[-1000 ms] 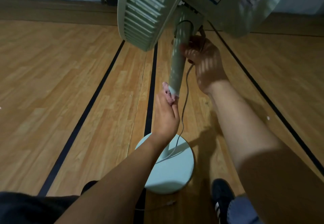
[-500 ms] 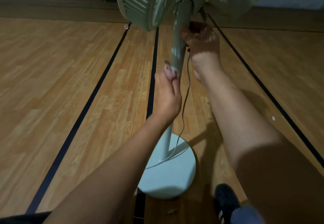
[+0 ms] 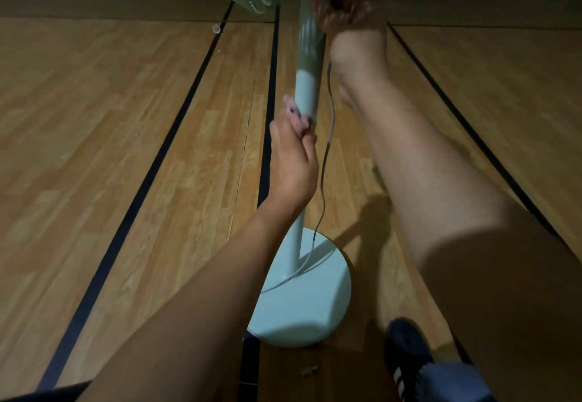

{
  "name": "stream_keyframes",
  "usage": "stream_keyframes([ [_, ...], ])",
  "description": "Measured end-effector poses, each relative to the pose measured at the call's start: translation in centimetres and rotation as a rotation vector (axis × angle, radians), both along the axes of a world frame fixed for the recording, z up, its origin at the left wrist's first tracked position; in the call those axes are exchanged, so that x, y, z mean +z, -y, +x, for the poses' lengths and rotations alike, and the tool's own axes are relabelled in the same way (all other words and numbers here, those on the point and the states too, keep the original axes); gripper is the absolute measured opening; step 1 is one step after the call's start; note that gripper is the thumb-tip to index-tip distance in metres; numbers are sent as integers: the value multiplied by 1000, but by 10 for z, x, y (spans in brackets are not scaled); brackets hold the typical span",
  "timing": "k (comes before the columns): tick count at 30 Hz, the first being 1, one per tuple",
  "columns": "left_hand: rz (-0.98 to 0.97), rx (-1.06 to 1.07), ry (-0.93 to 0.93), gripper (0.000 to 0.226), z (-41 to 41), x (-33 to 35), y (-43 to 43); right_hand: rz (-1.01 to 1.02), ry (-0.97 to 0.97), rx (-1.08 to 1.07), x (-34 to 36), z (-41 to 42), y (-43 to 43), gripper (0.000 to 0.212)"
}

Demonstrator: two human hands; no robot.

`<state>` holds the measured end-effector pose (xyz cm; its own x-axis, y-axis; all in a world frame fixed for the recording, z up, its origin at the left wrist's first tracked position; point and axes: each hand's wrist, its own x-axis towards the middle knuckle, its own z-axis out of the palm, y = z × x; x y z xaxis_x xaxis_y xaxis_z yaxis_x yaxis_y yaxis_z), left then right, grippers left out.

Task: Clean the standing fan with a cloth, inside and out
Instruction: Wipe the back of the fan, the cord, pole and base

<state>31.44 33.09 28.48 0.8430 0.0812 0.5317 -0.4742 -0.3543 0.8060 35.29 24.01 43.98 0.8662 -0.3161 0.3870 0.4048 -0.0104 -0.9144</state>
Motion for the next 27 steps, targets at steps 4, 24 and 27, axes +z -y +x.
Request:
stream_keyframes([
  [4,65,-4,-76,26,-17,-52,1,83,-57,-7,0,9,5,8],
  [24,45,-62,-228,35,-21,-40,3,124,-29,-88,-3,9,16,18],
  [27,16,-42,-92,30,2,7,11,94,-46,-87,-5,8,13,15],
])
